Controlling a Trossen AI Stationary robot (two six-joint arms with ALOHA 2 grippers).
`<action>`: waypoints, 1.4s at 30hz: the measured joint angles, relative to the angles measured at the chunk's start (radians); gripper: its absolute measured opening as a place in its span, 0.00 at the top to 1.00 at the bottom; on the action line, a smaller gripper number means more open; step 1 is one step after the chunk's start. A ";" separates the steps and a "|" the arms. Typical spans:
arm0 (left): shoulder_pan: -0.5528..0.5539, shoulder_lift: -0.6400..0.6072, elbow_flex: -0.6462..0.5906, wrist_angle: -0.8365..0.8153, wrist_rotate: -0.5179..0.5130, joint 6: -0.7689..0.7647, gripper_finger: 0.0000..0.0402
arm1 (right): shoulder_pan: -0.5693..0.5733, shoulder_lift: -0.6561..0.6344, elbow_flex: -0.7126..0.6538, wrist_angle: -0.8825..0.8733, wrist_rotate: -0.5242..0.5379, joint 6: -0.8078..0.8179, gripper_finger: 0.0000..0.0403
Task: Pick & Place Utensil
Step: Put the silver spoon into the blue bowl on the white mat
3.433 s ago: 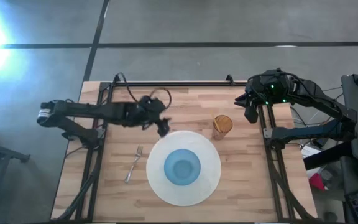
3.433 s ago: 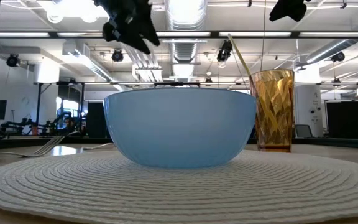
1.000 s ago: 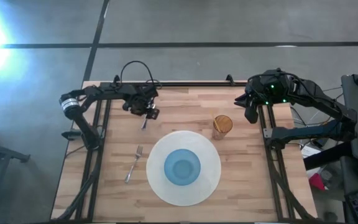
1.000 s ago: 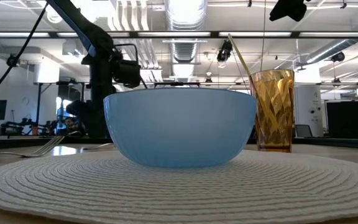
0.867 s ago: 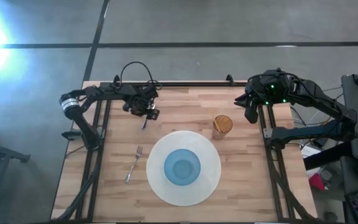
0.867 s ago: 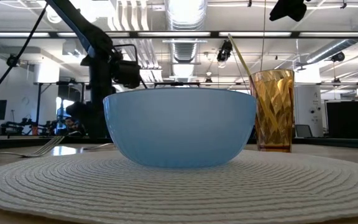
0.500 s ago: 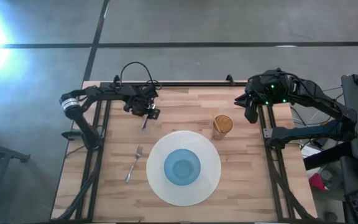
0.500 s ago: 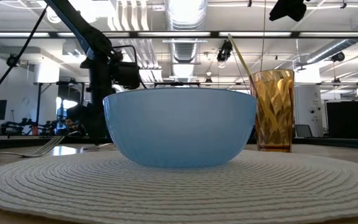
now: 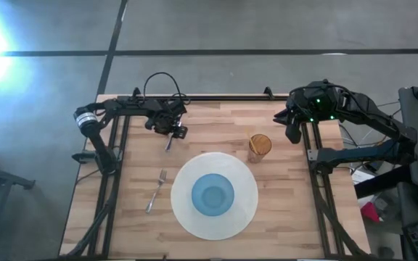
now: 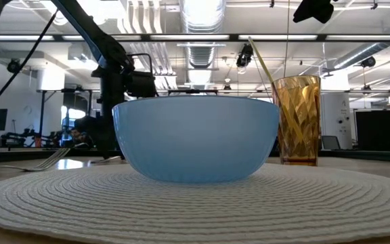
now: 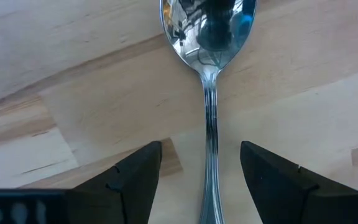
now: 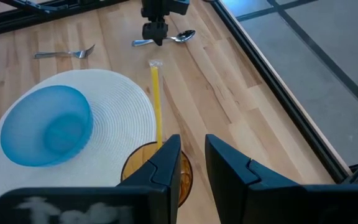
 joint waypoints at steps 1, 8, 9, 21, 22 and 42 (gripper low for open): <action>0.000 -0.002 0.000 0.000 -0.003 -0.002 0.41 | 0.000 0.000 0.000 0.000 0.000 0.000 0.83; -0.002 0.002 0.014 -0.012 -0.033 -0.024 0.45 | 0.000 0.000 0.000 0.001 0.000 -0.004 0.83; -0.002 0.003 0.016 -0.013 -0.037 -0.020 0.46 | 0.000 0.000 0.000 0.002 0.000 -0.004 0.83; -0.017 0.005 0.022 0.004 -0.097 0.005 0.55 | 0.000 0.000 0.000 0.003 0.000 -0.003 0.83; -0.019 0.005 0.023 0.007 -0.106 0.007 0.56 | 0.000 0.000 0.000 0.003 0.000 -0.002 0.83; -0.027 0.006 0.024 -0.003 -0.124 0.047 0.83 | 0.000 0.000 0.000 0.002 0.000 0.000 0.83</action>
